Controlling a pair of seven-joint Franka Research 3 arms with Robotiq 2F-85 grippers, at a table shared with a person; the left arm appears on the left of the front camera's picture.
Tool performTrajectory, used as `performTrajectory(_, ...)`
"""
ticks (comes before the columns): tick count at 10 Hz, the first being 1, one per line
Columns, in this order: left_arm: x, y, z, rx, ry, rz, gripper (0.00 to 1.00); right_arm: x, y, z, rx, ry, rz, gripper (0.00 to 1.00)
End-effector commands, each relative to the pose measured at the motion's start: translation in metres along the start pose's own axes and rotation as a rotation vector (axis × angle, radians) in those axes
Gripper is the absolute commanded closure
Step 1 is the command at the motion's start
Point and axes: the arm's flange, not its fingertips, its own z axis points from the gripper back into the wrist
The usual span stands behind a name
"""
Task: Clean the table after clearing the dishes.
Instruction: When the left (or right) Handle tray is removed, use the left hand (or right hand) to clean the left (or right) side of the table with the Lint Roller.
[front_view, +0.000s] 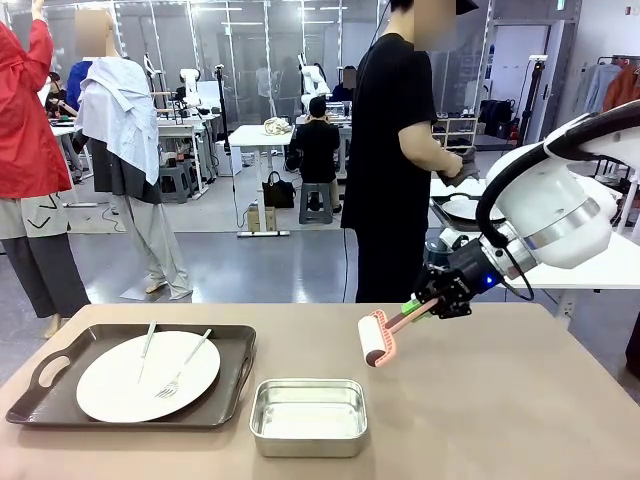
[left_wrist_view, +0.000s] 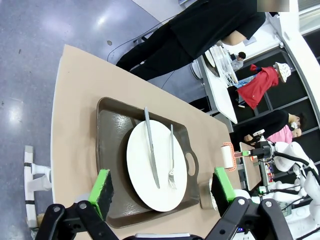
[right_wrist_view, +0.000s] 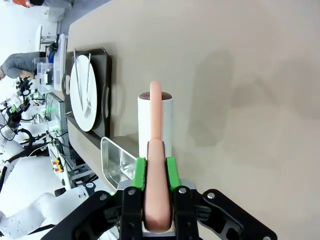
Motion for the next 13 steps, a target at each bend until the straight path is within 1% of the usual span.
performTrajectory(1,0.001,-0.001,0.003,-0.011,-0.001,-0.002,0.00,-0.007,-0.016,-0.013,0.032,-0.029,0.029,0.80)
performTrajectory(3,0.001,-0.001,0.003,-0.011,-0.001,-0.002,0.00,-0.013,-0.028,-0.031,0.010,-0.034,0.028,0.80)
performTrajectory(4,0.001,-0.001,0.003,-0.011,-0.001,-0.002,0.00,-0.013,-0.034,-0.037,0.008,-0.051,0.015,0.80)
performTrajectory(5,0.001,-0.001,0.003,-0.011,-0.001,-0.002,0.00,-0.015,-0.040,-0.043,-0.020,-0.062,0.002,0.80)
performTrajectory(6,0.001,-0.001,0.003,-0.011,-0.001,-0.002,0.00,-0.020,-0.048,-0.047,-0.094,-0.072,-0.007,0.80)
performTrajectory(7,0.001,-0.001,0.003,-0.011,-0.001,-0.002,0.00,-0.025,-0.059,-0.044,-0.114,-0.061,-0.020,0.80)
performTrajectory(9,0.001,-0.001,0.003,-0.011,-0.001,-0.002,0.00,-0.033,-0.083,-0.023,-0.202,-0.042,-0.032,0.80)
performTrajectory(10,0.001,-0.001,0.003,-0.011,-0.001,-0.002,0.00,-0.029,-0.099,-0.008,-0.180,-0.047,-0.043,0.80)
performTrajectory(11,0.001,-0.001,0.003,-0.011,-0.001,-0.002,0.00,-0.026,-0.114,0.005,-0.192,-0.062,-0.057,0.80)
performTrajectory(12,0.001,-0.001,0.003,-0.011,-0.001,-0.002,0.00,-0.026,-0.125,0.016,-0.195,-0.051,-0.074,0.80)
performTrajectory(13,0.001,-0.001,0.003,-0.011,-0.001,-0.002,0.00,-0.026,-0.133,0.028,-0.262,-0.046,-0.069,0.80)
